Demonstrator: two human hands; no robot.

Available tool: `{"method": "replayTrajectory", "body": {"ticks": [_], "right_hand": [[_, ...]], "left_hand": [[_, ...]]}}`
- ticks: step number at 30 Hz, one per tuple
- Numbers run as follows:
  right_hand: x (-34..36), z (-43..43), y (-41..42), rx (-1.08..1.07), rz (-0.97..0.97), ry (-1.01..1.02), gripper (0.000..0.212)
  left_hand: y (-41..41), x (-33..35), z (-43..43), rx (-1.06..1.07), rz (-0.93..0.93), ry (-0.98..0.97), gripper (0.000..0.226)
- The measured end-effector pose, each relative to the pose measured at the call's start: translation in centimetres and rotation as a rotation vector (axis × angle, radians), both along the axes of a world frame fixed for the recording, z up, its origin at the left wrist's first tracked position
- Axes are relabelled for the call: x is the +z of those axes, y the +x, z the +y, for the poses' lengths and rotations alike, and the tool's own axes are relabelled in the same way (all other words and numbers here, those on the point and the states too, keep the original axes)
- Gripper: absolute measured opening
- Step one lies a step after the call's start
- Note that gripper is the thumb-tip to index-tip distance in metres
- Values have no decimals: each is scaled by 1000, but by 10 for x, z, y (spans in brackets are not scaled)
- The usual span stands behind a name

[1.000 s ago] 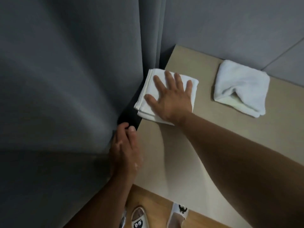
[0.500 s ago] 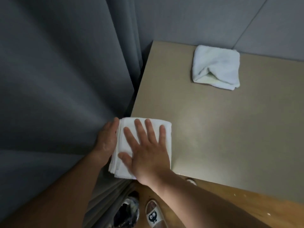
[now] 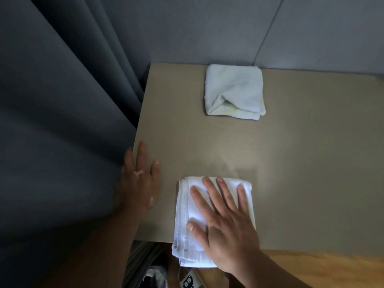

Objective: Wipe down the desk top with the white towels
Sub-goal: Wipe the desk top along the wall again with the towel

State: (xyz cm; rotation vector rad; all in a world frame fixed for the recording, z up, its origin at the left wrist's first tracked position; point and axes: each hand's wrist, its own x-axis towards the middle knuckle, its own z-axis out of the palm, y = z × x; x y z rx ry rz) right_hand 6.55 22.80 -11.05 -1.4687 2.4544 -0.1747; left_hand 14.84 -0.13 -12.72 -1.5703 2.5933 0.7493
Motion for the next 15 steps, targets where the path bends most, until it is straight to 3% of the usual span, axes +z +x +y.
{"method": "replayTrajectory", "body": {"ticks": [6, 15], "right_hand": [[1, -56, -26, -39, 3, 27, 67], [-3, -171, -91, -57, 14, -21, 70]], "left_hand": [[2, -13, 0, -18, 75, -55, 67], [0, -11, -1, 27, -6, -91, 61]]}}
